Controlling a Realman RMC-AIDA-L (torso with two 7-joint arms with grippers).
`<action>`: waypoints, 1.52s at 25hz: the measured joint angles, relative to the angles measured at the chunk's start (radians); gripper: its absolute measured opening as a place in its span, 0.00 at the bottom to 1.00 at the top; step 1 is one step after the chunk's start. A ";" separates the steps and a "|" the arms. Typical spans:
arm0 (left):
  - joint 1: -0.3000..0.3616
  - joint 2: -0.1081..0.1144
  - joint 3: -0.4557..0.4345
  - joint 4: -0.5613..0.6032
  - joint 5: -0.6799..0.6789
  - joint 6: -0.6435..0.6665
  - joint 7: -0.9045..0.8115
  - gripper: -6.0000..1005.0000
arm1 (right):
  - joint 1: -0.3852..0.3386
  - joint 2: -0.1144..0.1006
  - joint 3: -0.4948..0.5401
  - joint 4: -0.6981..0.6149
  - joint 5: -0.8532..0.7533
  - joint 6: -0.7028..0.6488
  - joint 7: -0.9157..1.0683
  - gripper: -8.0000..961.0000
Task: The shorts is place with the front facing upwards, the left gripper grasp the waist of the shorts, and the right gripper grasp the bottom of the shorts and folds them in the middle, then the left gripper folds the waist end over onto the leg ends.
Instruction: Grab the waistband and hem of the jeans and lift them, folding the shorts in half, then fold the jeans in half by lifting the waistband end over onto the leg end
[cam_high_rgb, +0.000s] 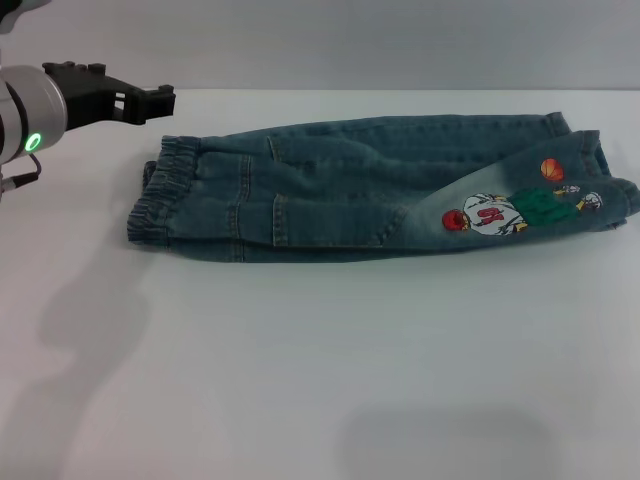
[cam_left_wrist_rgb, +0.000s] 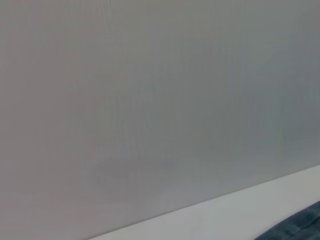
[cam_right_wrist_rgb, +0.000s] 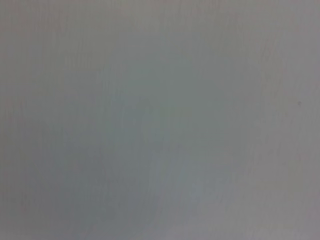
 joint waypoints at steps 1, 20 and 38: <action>0.000 0.000 0.000 0.000 0.000 0.000 0.000 0.61 | 0.000 0.000 -0.001 -0.002 0.000 -0.002 0.000 0.77; 0.000 0.000 -0.034 0.045 0.000 0.098 -0.001 0.84 | -0.020 0.000 -0.274 -0.217 0.009 -0.451 0.036 0.84; -0.068 0.003 -0.066 0.106 -0.068 0.302 0.007 0.81 | 0.051 -0.002 -0.439 -0.530 0.011 -0.860 0.079 0.14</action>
